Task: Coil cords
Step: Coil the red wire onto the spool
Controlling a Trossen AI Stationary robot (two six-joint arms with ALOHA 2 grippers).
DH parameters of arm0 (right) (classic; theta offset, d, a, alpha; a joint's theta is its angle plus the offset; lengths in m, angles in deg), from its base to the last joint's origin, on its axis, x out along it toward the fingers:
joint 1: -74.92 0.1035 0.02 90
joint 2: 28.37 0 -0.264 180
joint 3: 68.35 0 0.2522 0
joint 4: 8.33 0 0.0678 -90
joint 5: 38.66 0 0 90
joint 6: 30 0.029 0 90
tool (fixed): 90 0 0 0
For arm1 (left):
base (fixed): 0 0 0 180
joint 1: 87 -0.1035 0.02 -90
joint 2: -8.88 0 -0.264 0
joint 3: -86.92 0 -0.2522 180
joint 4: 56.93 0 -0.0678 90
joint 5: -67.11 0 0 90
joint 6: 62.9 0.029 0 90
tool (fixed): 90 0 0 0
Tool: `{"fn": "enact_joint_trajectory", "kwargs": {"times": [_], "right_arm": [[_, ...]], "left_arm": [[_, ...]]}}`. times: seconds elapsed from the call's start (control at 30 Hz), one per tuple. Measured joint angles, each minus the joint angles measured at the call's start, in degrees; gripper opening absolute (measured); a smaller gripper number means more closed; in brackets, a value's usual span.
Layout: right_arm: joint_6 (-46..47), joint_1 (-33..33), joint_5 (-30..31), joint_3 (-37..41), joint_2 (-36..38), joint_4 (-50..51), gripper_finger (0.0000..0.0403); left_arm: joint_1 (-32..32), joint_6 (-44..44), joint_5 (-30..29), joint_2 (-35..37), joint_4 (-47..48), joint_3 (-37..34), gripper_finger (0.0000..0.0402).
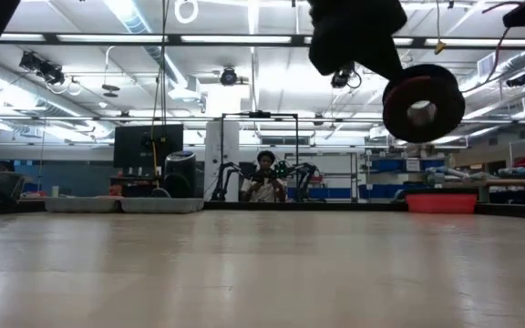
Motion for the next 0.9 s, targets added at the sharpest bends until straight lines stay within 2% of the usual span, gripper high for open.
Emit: {"fn": "enact_joint_trajectory", "kwargs": {"times": [0.13,0.27,0.37,0.53,0.9], "right_arm": [[3.2,0.0,0.1,0.0,0.5,4.3,0.0000],[13.8,0.0,1.4,0.0,0.5,11.4,0.0000],[19.8,0.0,3.4,0.0,0.5,12.9,0.0000],[23.2,0.0,6.2,0.0,0.5,12.8,0.0000],[25.0,-0.1,4.6,0.9,-2.2,11.9,0.0000]], "left_arm": [[1.0,-1.5,-1.3,0.0,2.9,2.2,0.0000],[2.4,-1.6,-1.8,0.0,2.5,5.2,0.0000],[3.1,-1.7,-2.6,0.0,1.5,6.3,0.0000],[3.5,-1.3,-2.8,0.0,-1.9,8.2,0.0000],[3.7,0.3,-4.7,0.0,-12.0,10.2,0.0000]]}}
